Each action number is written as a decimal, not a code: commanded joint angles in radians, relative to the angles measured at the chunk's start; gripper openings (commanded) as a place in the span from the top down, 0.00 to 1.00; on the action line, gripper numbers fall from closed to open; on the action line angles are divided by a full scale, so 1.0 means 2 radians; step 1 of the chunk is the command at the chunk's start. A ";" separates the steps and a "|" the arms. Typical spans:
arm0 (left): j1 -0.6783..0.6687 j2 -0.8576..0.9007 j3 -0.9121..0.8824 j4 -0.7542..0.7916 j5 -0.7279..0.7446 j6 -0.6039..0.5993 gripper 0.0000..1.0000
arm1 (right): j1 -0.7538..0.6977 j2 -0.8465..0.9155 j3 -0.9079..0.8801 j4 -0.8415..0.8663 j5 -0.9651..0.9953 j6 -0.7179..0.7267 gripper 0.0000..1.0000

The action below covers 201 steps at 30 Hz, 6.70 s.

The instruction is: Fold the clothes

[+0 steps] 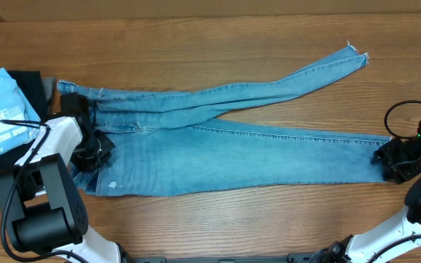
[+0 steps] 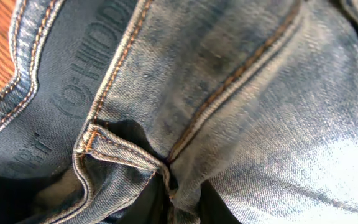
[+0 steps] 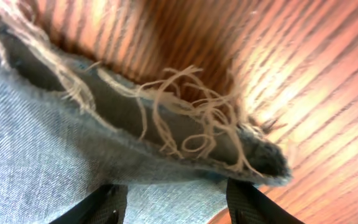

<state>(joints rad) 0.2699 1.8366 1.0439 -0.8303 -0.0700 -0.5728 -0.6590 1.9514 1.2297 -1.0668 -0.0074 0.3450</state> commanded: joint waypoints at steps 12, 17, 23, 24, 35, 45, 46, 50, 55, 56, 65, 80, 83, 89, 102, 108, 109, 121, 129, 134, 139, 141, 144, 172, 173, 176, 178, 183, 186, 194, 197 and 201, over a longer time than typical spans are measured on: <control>0.017 -0.082 0.021 0.048 -0.016 0.051 0.10 | -0.001 -0.111 0.084 -0.008 0.003 -0.032 0.29; 0.014 -0.070 0.020 0.144 0.022 0.062 0.95 | -0.001 -0.111 0.084 -0.016 0.002 -0.032 0.29; -0.007 0.050 0.032 0.444 0.041 0.099 0.89 | -0.001 -0.111 0.084 -0.024 -0.041 -0.043 0.30; -0.005 0.065 0.056 0.456 0.041 0.092 0.87 | -0.001 -0.111 0.084 -0.022 -0.064 -0.061 0.30; -0.035 0.072 0.330 -0.109 0.141 0.155 0.96 | 0.092 -0.083 0.084 0.188 -0.160 -0.176 0.00; -0.116 0.073 0.330 -0.142 0.121 0.172 0.96 | 0.137 0.105 0.084 0.511 -0.163 -0.127 0.05; -0.116 0.073 0.330 -0.142 0.121 0.172 0.96 | 0.137 0.119 0.084 0.533 -0.163 -0.123 0.05; -0.116 0.073 0.330 -0.142 0.121 0.171 0.96 | 0.140 0.167 0.084 0.594 -0.163 -0.104 0.07; -0.116 0.073 0.330 -0.142 0.121 0.165 0.96 | 0.148 0.190 0.084 0.627 -0.162 -0.101 0.18; -0.116 0.073 0.330 -0.143 0.121 0.163 0.96 | 0.149 0.190 0.084 0.625 -0.162 -0.101 0.21; -0.116 0.073 0.330 -0.148 0.121 0.161 0.96 | 0.165 0.190 0.084 0.615 -0.135 -0.101 0.89; -0.116 0.073 0.330 -0.140 0.108 0.173 0.96 | 0.148 -0.077 0.084 0.247 0.062 -0.101 0.96; -0.116 0.073 0.330 -0.140 0.108 0.175 0.96 | 0.148 -0.077 0.084 0.237 0.062 -0.101 0.96; -0.116 0.073 0.330 -0.140 0.108 0.175 0.96 | 0.148 -0.077 0.084 0.274 0.092 -0.065 0.95; -0.116 0.073 0.330 -0.138 0.097 0.180 0.96 | 0.102 -0.071 0.084 0.170 0.117 0.023 0.91; -0.116 0.073 0.330 -0.138 0.097 0.182 0.96 | 0.039 -0.049 0.084 0.184 0.069 -0.021 0.00; -0.116 0.073 0.330 -0.138 0.097 0.184 0.96 | 0.038 -0.049 0.084 0.180 0.068 -0.034 0.00; -0.116 0.073 0.330 -0.146 0.097 0.184 0.96 | 0.039 0.076 0.082 0.336 -0.068 -0.194 0.60; -0.116 0.073 0.330 -0.149 0.097 0.184 0.96 | 0.037 -0.017 0.216 0.021 -0.043 -0.117 0.92; -0.116 0.073 0.330 -0.154 0.097 0.184 0.96 | 0.037 0.016 0.254 0.114 0.041 -0.036 0.25; -0.116 0.073 0.330 -0.159 0.097 0.193 0.96 | 0.037 0.082 0.243 0.051 0.027 -0.064 0.00; -0.116 0.073 0.330 -0.160 0.097 0.193 0.96 | 0.037 0.096 0.243 0.069 -0.024 -0.136 0.04; -0.116 0.073 0.330 -0.159 0.097 0.193 0.96 | 0.037 0.128 0.242 0.104 -0.025 -0.138 0.17; -0.116 0.073 0.330 -0.153 0.097 0.197 0.96 | 0.049 -0.120 0.279 -0.218 -0.098 -0.118 0.96; -0.116 0.073 0.330 -0.152 0.097 0.197 0.96 | 0.055 -0.120 0.279 -0.237 -0.098 -0.114 0.96; -0.116 0.073 0.330 -0.149 0.097 0.197 0.96 | 0.058 -0.121 0.280 -0.276 -0.098 -0.107 0.96; -0.116 0.073 0.330 -0.149 0.097 0.197 0.96 | 0.058 -0.123 0.280 -0.307 -0.098 -0.108 0.96; -0.116 0.073 0.330 -0.148 0.097 0.197 0.96 | 0.058 -0.143 0.280 -0.314 -0.100 -0.107 0.96; -0.116 0.073 0.330 -0.147 0.097 0.197 0.96 | 0.058 -0.140 0.279 -0.285 -0.098 -0.094 0.96; -0.116 0.073 0.330 -0.151 0.101 0.199 0.96 | 0.040 0.041 0.279 -0.076 -0.109 0.050 0.49; -0.116 0.073 0.330 -0.150 0.101 0.203 0.96 | 0.031 0.043 0.277 -0.119 -0.035 0.034 0.41; -0.116 0.073 0.330 -0.149 0.101 0.204 0.96 | 0.039 0.045 0.225 -0.119 -0.038 -0.023 0.35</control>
<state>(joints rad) 0.0452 2.0018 1.6825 -1.1297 0.1307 -0.1902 -0.5919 2.0689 1.7378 -1.3235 -0.1112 0.3511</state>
